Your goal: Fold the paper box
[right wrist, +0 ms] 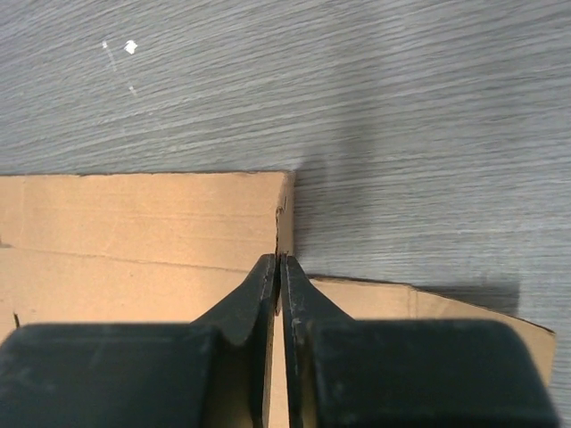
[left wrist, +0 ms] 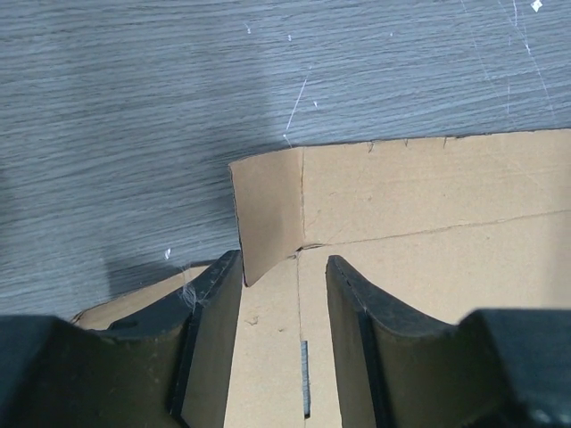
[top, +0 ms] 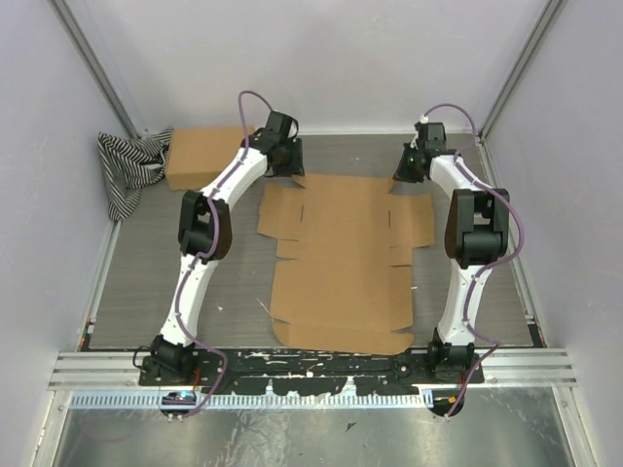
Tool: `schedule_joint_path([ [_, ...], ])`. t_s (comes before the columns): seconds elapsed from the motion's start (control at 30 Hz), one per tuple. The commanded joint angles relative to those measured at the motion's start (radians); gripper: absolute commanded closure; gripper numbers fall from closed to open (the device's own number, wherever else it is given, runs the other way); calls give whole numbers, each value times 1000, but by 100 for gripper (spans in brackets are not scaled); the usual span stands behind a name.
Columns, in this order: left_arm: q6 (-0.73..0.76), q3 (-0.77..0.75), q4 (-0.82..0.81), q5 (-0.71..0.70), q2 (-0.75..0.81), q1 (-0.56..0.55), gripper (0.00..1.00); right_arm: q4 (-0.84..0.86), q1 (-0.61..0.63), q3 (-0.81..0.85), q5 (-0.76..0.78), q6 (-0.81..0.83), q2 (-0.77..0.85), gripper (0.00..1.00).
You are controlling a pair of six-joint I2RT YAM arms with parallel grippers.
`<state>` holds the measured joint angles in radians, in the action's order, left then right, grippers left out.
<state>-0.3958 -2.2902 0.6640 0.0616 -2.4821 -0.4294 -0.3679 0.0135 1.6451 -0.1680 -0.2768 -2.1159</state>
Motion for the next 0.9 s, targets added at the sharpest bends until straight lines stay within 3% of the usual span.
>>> schedule_joint_path([
  [0.0,3,-27,-2,35,-5,-6,50,4,34,60,-75,12,16,86],
  [0.4,-21,-54,-28,95,-32,-23,49,-22,78,128,-100,8,-40,66],
  [0.53,-18,-45,-22,79,-30,-25,50,18,78,67,-36,-6,7,66],
  [0.63,-5,-27,-28,54,-15,-23,50,74,70,-31,103,-54,93,71],
  [0.73,-4,-35,-24,63,-17,-24,50,26,40,-37,178,-92,109,53],
  [0.87,-22,-53,-32,85,-28,-23,50,-45,-2,-31,201,-114,91,45],
])
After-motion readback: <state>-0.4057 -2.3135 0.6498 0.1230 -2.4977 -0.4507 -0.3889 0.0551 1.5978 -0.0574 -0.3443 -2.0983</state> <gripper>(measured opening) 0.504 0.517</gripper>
